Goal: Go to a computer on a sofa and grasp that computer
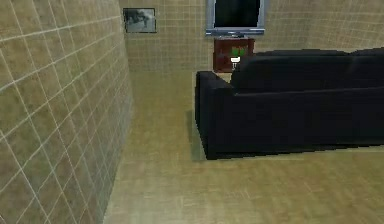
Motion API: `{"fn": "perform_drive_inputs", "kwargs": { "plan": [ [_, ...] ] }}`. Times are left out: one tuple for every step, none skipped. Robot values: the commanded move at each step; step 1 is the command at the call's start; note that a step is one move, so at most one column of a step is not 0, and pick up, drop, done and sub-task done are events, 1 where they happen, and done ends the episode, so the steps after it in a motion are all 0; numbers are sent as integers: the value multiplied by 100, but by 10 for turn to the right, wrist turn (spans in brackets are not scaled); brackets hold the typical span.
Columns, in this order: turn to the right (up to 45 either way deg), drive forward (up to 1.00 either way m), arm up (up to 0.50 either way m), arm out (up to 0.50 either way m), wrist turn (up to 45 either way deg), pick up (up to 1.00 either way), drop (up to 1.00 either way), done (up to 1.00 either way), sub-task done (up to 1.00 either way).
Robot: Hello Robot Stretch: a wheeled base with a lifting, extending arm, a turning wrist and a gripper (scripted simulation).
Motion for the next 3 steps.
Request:
{"fn": "perform_drive_inputs", "kwargs": {
  "plan": [
    [0,100,0,0,0,0,0,0,0],
    [360,0,0,0,0,0,0,0,0],
    [0,20,0,0,0,0,0,0,0]
  ]
}}
